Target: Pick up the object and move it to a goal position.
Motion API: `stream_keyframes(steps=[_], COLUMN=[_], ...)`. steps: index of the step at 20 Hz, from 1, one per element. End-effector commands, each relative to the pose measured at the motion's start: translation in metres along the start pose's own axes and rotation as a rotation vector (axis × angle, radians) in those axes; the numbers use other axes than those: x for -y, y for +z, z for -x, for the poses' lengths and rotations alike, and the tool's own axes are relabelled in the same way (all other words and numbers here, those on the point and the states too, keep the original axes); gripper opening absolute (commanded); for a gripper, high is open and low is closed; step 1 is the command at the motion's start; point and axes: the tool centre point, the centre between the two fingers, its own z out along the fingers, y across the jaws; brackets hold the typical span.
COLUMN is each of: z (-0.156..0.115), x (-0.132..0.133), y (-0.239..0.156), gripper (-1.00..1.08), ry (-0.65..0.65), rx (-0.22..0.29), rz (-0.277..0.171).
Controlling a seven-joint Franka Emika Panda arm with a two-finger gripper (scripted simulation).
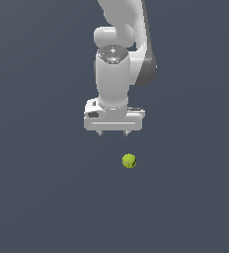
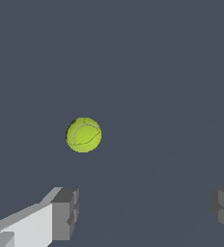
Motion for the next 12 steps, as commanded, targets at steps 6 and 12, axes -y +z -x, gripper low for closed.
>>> stream_keyframes(steps=[6, 12], z=[0.002, 0.003], x=[0.003, 0.005], y=[0.006, 0.013], gripper=[1.0, 1.0], ry=[-0.016, -0.035], rx=[0.004, 0.008], rz=[0.006, 0.012])
